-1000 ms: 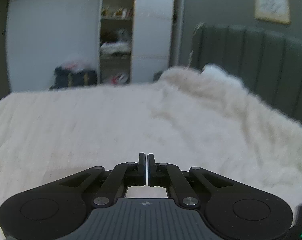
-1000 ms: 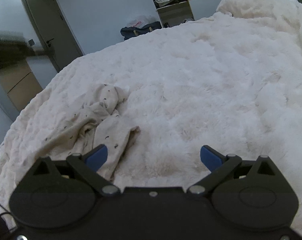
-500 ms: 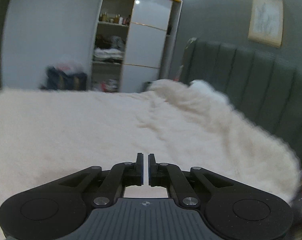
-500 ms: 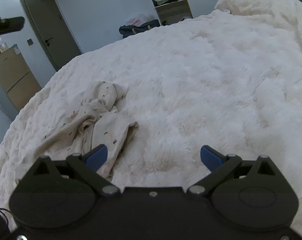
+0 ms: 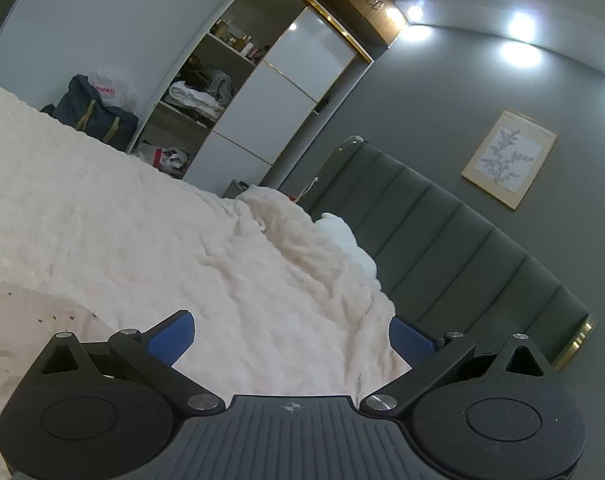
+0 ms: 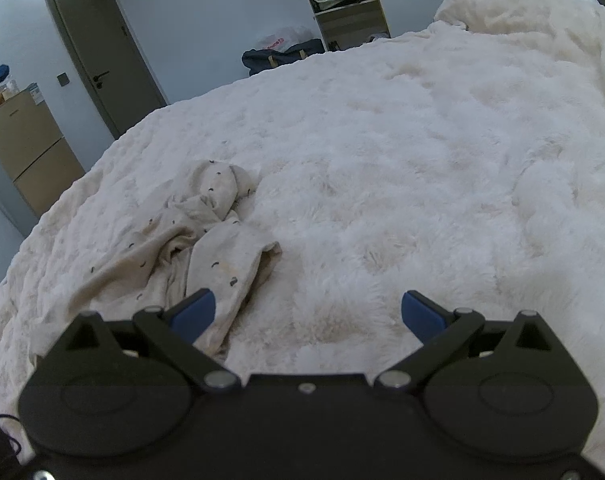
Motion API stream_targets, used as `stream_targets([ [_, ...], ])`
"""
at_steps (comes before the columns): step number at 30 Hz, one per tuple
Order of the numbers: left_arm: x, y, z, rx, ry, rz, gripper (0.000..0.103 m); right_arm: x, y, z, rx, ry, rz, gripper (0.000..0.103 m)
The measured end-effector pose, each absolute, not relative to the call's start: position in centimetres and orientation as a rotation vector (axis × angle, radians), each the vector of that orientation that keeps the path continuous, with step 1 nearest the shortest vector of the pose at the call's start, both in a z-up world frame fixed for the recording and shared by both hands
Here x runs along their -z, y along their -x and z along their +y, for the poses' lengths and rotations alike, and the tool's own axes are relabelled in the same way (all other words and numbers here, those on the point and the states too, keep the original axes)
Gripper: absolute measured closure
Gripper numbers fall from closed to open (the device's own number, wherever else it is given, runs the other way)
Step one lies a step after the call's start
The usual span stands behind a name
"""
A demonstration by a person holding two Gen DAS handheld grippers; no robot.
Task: Fold clothes
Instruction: 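Lower the left gripper and open it over the garment on the bed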
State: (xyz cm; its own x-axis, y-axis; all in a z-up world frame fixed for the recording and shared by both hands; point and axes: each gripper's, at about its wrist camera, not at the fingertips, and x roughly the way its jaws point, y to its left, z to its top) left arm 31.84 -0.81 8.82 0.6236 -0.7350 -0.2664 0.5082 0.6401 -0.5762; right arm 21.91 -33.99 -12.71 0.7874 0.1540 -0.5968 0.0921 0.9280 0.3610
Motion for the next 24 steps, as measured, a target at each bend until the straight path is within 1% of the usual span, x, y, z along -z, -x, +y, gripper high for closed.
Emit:
stream_targets([
  [6,-9.0,-31.3,-1.8,0.69,0.399,0.458,0.0,12.8,-22.0,-33.9,-0.035,-0.39,0.666,0.002],
  [13,-8.3,-27.4,-5.3,0.504,0.027,0.201,0.0,12.8,-22.0,-34.0,-0.032,-0.392,0.666,0.002],
  [17,-7.2,-25.7,-7.2,0.418,-0.11,0.144,0.0,12.8,-22.0,-33.9,-0.032,-0.39,0.666,0.002],
  [20,-6.4,-24.5,-7.7,0.388,-0.137,0.098,0.001,12.8,-22.0,-33.9,-0.032,-0.387,0.668,0.002],
  [21,-6.2,-24.1,-7.8,0.386,-0.135,0.077,0.005,12.8,-22.0,-33.9,-0.032,-0.387,0.668,0.002],
  [22,-6.1,-23.9,-7.9,0.38,-0.133,0.072,0.02,12.8,-22.0,-33.9,-0.031,-0.387,0.669,0.002],
  [23,-6.0,-23.8,-8.0,0.372,-0.134,0.071,0.03,12.8,-22.0,-33.9,-0.031,-0.387,0.67,0.002],
  [24,-5.9,-23.9,-8.1,0.361,-0.138,0.085,0.05,12.9,-22.0,-33.9,-0.03,-0.386,0.671,0.002],
])
